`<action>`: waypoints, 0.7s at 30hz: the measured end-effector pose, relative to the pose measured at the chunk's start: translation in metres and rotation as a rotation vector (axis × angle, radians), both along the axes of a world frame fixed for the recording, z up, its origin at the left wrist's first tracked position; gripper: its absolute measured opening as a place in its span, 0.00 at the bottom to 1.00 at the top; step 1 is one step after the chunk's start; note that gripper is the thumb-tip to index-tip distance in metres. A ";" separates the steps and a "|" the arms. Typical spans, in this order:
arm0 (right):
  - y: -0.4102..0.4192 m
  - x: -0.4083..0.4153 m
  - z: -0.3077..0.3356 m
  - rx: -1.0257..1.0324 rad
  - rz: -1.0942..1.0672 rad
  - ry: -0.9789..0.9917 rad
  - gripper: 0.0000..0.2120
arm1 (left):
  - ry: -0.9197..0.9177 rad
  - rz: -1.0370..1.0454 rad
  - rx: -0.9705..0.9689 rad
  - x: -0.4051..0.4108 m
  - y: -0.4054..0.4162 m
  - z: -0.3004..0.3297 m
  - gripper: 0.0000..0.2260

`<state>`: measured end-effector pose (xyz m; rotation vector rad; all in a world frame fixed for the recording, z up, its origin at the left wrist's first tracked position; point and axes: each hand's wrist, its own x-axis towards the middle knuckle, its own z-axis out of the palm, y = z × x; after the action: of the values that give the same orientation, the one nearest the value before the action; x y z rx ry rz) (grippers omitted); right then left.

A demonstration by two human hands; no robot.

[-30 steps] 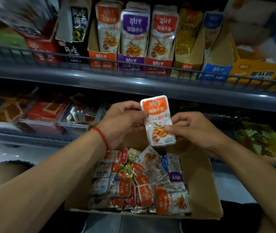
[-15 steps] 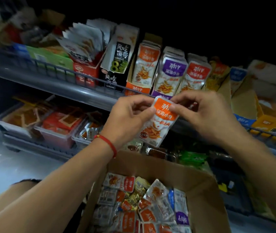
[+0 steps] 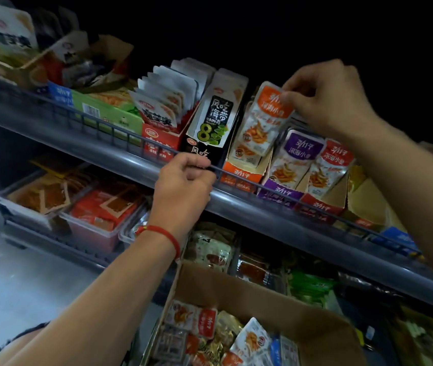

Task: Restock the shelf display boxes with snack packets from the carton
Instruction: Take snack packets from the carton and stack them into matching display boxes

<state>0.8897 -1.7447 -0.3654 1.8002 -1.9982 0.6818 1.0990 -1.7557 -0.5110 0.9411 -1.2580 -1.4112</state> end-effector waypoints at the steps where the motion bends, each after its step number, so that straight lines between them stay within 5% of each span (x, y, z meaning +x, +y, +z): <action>1: -0.007 -0.001 -0.005 0.027 -0.008 -0.002 0.10 | 0.006 0.001 0.015 0.000 -0.001 0.000 0.08; 8: -0.035 0.004 -0.027 0.192 -0.128 0.152 0.09 | 0.049 -0.002 0.069 0.000 0.000 0.002 0.09; 21: -0.044 0.008 -0.022 0.147 -0.306 0.356 0.13 | 0.034 -0.011 0.083 -0.002 0.002 0.003 0.09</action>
<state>0.8979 -1.7882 -0.3870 1.5118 -2.0493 0.1140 1.0975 -1.7539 -0.5078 0.9636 -1.1888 -1.4917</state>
